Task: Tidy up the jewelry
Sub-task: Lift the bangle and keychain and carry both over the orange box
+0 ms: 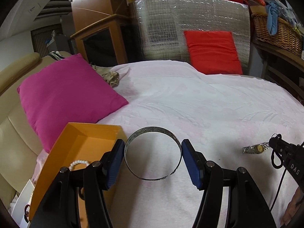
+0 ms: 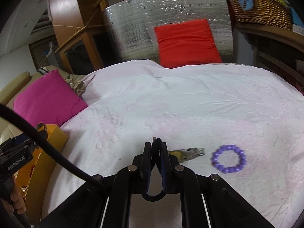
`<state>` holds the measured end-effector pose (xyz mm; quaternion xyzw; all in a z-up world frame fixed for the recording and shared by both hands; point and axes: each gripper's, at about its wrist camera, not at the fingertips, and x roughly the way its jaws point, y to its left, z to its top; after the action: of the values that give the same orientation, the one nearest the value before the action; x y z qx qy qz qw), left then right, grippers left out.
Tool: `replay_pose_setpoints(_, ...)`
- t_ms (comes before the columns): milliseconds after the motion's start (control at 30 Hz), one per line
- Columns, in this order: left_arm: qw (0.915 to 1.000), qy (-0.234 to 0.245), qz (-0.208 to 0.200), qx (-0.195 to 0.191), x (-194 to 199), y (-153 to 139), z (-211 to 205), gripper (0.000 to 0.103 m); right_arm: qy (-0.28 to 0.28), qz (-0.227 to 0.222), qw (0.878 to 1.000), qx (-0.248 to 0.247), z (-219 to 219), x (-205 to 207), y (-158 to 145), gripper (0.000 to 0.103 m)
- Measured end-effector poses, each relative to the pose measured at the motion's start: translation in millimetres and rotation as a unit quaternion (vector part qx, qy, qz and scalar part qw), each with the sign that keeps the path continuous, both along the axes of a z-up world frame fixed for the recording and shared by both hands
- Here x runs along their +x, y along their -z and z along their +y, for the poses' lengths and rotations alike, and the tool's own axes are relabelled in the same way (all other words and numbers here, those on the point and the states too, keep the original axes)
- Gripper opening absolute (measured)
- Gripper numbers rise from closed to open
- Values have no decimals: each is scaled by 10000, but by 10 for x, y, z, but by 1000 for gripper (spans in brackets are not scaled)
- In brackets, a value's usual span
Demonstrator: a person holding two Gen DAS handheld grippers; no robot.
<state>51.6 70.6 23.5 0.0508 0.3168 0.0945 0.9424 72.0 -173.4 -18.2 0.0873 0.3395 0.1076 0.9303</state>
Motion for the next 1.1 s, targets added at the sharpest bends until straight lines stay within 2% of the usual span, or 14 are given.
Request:
replay_pose_setpoints(733,9980,-565,-273,-81,-283,-132,674,63,-601,-118,9981,65,750,-51,16,10)
replay_pose_setpoints(967,9965,-759,-268,-216,-357,-129,952,63,-820,-124,9961,298,1021,-49,-33,10)
replay_pose_setpoints(1100,9930,-1087,-244,-400,-455,-125,1265,63,-967,-143,9938,534,1225,4,-132,10)
